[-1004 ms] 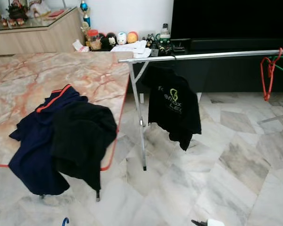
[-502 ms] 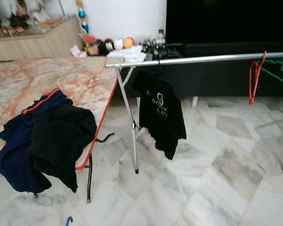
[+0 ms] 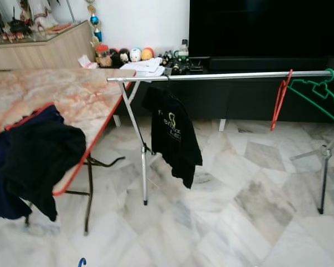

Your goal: Hang hanger

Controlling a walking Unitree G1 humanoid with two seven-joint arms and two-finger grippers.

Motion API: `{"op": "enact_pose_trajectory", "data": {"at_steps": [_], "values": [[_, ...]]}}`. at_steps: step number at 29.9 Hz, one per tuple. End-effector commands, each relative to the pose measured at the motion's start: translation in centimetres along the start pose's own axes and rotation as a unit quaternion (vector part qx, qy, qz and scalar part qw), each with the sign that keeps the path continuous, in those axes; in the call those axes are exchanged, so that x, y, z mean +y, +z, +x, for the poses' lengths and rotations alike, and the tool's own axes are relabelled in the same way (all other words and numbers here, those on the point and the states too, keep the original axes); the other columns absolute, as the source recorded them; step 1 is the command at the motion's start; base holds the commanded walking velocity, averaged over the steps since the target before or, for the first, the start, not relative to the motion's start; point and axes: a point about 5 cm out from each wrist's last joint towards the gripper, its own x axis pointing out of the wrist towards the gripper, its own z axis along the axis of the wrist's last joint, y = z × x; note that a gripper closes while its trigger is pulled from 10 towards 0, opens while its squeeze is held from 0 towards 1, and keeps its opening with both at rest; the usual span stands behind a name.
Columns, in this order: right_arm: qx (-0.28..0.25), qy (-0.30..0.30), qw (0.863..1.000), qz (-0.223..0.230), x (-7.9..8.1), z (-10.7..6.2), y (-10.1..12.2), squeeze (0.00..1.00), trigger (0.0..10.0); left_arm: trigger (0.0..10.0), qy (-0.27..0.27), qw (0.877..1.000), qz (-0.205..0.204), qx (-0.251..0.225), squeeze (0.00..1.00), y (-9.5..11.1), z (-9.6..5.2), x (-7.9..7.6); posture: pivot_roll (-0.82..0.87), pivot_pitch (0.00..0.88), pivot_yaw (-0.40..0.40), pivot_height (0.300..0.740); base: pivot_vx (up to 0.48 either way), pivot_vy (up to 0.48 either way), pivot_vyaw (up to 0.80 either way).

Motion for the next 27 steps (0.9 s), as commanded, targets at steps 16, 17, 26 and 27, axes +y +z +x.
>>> {"op": "enact_pose_trajectory", "data": {"at_steps": [16,17,26,27], "values": [[0.019,0.014,0.999,-0.024,0.35,-0.11,-0.76,0.00,10.0,10.0,0.004,1.000,0.002,0.003,0.00,0.02,-0.05,0.45,-0.01,0.081,0.092,0.740,0.000,-0.338,0.00],[0.019,0.014,0.999,-0.025,0.34,-0.11,-0.74,0.00,10.0,10.0,0.004,1.000,0.002,0.003,0.00,0.03,-0.05,0.44,0.00,0.082,0.091,0.740,0.000,-0.337,0.00],[0.020,0.017,0.999,-0.037,0.32,-0.09,-0.67,0.00,10.0,10.0,0.000,1.000,0.024,0.007,0.00,0.13,-0.02,0.37,-0.01,0.085,0.087,0.740,0.000,0.000,0.00],[0.020,0.017,0.999,-0.037,0.30,-0.09,-0.66,0.00,10.0,10.0,0.000,1.000,0.022,0.006,0.00,0.14,-0.02,0.35,-0.01,0.086,0.085,0.740,0.000,0.000,0.00]]}}
